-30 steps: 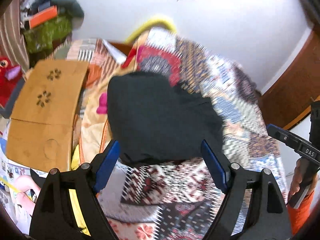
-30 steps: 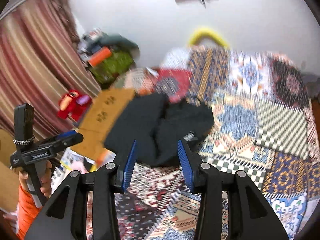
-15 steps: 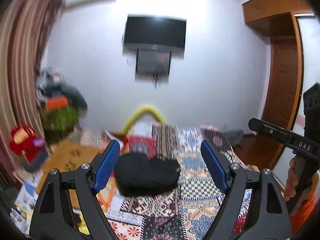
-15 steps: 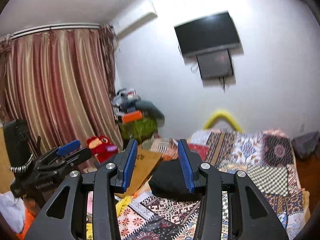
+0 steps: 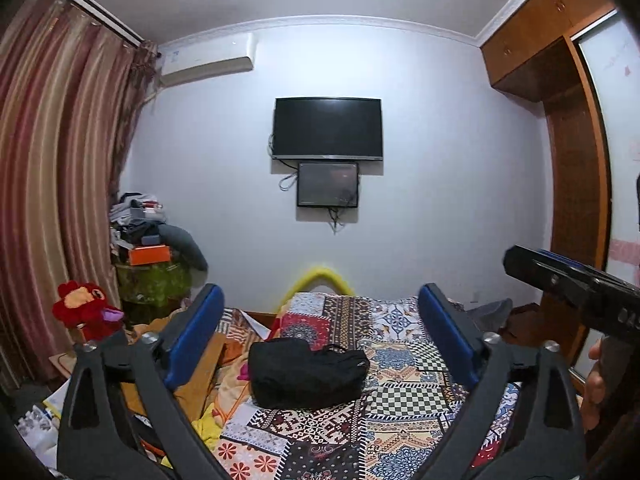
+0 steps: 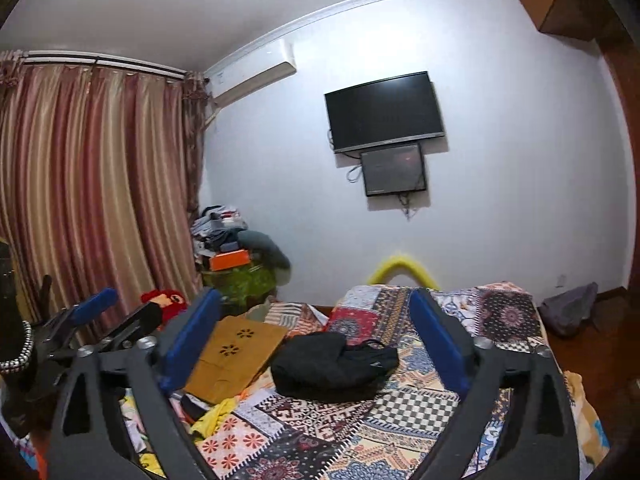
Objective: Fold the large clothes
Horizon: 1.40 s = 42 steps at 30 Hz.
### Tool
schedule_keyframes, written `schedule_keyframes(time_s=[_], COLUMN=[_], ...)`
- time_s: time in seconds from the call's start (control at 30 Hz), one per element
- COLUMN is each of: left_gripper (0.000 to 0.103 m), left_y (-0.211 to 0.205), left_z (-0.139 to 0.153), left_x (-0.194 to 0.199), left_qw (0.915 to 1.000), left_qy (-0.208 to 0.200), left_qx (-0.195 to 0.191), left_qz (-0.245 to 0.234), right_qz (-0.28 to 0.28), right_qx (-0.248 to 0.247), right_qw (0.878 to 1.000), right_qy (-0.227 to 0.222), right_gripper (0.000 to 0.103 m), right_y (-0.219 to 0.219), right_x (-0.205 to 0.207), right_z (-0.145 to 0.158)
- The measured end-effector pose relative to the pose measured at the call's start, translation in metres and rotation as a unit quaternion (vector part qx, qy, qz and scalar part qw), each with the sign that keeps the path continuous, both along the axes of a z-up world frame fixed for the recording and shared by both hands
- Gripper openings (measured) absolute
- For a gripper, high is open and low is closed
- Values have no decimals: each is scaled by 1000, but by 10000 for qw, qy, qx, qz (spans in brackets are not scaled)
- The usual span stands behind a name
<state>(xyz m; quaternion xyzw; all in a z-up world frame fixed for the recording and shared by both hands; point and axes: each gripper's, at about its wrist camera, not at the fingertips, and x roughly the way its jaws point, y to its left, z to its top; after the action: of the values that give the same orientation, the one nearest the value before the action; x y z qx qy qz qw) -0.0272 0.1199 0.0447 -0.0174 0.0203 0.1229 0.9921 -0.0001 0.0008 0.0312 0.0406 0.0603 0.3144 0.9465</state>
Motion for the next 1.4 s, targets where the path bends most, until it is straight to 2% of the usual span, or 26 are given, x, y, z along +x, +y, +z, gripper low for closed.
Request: schedule_keyframes(time_s=[0.47, 0.83, 1.4], left_gripper=[103, 103, 103], left_y=[7, 5, 10], left_z=[-14, -18, -28], left_x=[-11, -8, -4], left_qw=[9995, 9994, 9991], left_qy=[90, 129, 244], left_qx=[-262, -224, -202], left_qz=[179, 216, 276], right_qz=[-142, -92, -21], right_qx=[-252, -371, -455], right_qw=[9996, 9992, 9989], right_qy=[9, 149, 125], right_gripper=[103, 103, 103], right_y=[5, 4, 6], right_x=[3, -1, -9], right_z=[-3, -15, -10])
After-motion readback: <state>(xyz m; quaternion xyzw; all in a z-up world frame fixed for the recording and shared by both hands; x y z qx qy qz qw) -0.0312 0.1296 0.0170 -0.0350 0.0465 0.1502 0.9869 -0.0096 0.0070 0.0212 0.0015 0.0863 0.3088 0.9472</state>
